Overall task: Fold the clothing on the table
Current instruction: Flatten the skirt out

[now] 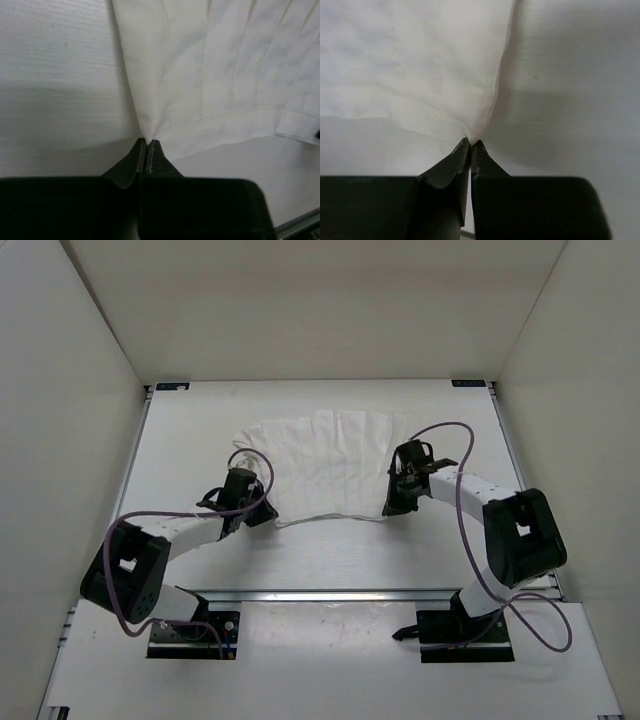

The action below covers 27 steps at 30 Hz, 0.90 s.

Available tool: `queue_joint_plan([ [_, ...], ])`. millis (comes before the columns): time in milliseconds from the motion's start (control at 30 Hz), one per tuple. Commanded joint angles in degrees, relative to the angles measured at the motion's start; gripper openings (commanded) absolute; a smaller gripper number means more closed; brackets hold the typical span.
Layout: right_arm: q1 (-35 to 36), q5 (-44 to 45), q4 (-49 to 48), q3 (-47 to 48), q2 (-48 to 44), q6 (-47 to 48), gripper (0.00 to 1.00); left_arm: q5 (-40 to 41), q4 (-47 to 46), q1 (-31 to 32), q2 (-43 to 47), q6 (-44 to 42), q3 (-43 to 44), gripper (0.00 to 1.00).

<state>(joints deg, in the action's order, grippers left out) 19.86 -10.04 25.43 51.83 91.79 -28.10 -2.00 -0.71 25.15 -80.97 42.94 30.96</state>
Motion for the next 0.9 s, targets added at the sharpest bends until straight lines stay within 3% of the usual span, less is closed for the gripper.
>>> queue_joint_plan([
  [0,0.89,0.38,6.53,8.96,-8.97,2.6,0.0,-1.08,8.24,-1.68,6.6,-2.94,8.13,0.0],
  [300,4.13,-0.96,16.74,29.27,-29.11,3.32,0.0,0.68,32.42,-2.38,19.7,-9.72,45.12,0.0],
  [467,1.07,-3.21,19.48,36.93,-31.14,3.39,0.0,-2.39,36.75,-6.24,21.37,-9.37,53.15,0.0],
  [567,-4.2,-10.33,19.04,39.04,-27.38,4.54,0.0,-5.55,35.34,-8.88,19.2,-9.71,52.62,0.0],
  [700,-5.35,-8.32,17.03,42.89,-19.83,4.8,0.0,-6.97,36.57,-9.33,9.63,-10.94,55.6,0.0],
  [833,-4.83,-8.33,19.48,57.71,-4.91,7.08,0.0,-8.54,34.9,-11.43,0.74,-12.0,59.64,0.0],
  [867,-4.39,-8.33,20.26,60.9,0.01,7.53,0.0,-9.07,35.33,-12.48,-3.36,-12.52,64.01,0.0],
])
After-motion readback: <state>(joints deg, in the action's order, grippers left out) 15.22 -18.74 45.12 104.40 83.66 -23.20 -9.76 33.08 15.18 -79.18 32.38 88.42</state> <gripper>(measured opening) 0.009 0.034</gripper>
